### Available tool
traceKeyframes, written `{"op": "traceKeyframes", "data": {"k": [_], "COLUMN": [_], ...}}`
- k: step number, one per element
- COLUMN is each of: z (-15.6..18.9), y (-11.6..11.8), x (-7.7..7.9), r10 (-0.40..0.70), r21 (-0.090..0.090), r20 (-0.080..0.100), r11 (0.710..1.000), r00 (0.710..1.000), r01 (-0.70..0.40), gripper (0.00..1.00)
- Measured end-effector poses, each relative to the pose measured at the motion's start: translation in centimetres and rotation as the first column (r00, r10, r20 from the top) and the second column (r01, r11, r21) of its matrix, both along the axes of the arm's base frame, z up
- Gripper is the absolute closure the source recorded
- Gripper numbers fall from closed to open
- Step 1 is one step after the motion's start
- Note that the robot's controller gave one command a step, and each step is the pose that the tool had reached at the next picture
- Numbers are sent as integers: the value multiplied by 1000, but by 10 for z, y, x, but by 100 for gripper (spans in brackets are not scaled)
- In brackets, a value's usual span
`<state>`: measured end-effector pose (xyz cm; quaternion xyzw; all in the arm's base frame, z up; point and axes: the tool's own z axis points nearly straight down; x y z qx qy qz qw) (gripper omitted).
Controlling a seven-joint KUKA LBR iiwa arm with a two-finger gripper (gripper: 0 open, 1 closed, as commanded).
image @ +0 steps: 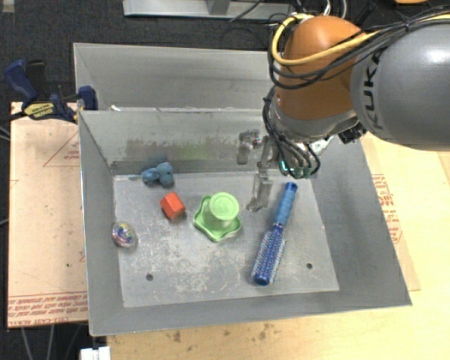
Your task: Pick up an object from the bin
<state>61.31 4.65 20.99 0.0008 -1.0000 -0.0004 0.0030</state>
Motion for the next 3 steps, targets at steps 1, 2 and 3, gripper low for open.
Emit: {"op": "traceKeyframes", "data": {"k": [1,2,3], "z": [-143,-109,-92], "y": [2,-114,-181], "x": [-28,-27,-42], "r10": [0,241,590], "r21": [1,-4,-4], "r20": [3,9,8], "r11": [1000,971,808], "r00": [1000,971,807], "r01": [-1,-241,-590], "gripper": [0,0,0]}}
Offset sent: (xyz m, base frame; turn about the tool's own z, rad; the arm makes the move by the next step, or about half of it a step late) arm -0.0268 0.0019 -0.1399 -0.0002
